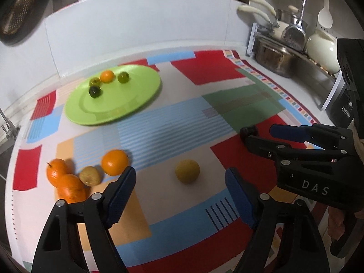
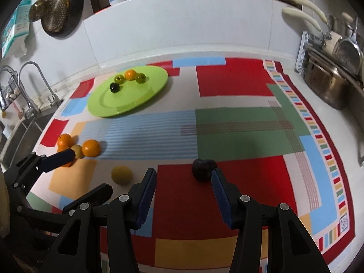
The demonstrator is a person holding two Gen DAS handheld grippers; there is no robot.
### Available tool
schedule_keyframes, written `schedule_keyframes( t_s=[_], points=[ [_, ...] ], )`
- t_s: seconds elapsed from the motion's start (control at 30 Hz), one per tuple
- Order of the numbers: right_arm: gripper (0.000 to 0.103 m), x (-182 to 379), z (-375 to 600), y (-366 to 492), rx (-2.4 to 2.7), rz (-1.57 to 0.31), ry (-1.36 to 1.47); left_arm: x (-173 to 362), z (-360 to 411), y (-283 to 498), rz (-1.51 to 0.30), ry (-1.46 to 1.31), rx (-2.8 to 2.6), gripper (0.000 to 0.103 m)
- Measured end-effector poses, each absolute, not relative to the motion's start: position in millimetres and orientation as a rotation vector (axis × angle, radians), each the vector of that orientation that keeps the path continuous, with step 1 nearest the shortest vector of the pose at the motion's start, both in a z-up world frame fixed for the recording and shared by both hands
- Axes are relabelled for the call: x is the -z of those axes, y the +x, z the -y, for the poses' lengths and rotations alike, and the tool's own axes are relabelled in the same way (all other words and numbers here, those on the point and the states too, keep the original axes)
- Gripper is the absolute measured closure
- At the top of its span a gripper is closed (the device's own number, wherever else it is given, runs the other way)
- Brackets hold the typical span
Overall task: Organize fruits
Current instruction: 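Withdraw both tools from the plate toward the remaining yellow fruit and dark plum, then close the left tool on the yellow fruit while the right tool grasps the dark plum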
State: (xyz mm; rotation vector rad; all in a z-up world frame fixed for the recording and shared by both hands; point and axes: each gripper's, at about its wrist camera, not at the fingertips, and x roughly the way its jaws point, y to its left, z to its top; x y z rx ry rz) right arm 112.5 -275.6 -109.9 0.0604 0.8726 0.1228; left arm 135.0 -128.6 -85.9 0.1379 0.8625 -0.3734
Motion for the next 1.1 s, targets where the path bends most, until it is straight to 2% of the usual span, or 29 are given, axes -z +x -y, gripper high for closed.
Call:
schedule_keyframes(
  t_s=[0.4,0.6,0.73,0.8,0.83,1.1],
  points=[
    [0.052,138.3,284.4,130.2,-0.11,-0.923,0.056,109.1,136.3,150.8,-0.915,0.106,0.394,0.047],
    [0.052,144.2,287.9,140.2,-0.103,-0.926,0.06,113.7,140.6,158.1,-0.939,0.099,0.413,0.065],
    [0.06,145.3,288.7,144.3,-0.098,-0.921,0.045,114.1,141.9,158.9,-0.936,0.107,0.416,0.074],
    [0.065,145.2,288.0,145.0,-0.101,-0.918,0.035,114.1,141.8,159.2,-0.934,0.109,0.42,0.075],
    [0.071,145.4,288.0,145.1,-0.101,-0.917,0.031,113.8,141.5,159.3,-0.935,0.106,0.421,0.075],
    [0.071,138.4,283.7,135.4,-0.123,-0.903,0.041,100.3,139.0,154.5,-0.9,0.106,0.438,0.075]
  ],
)
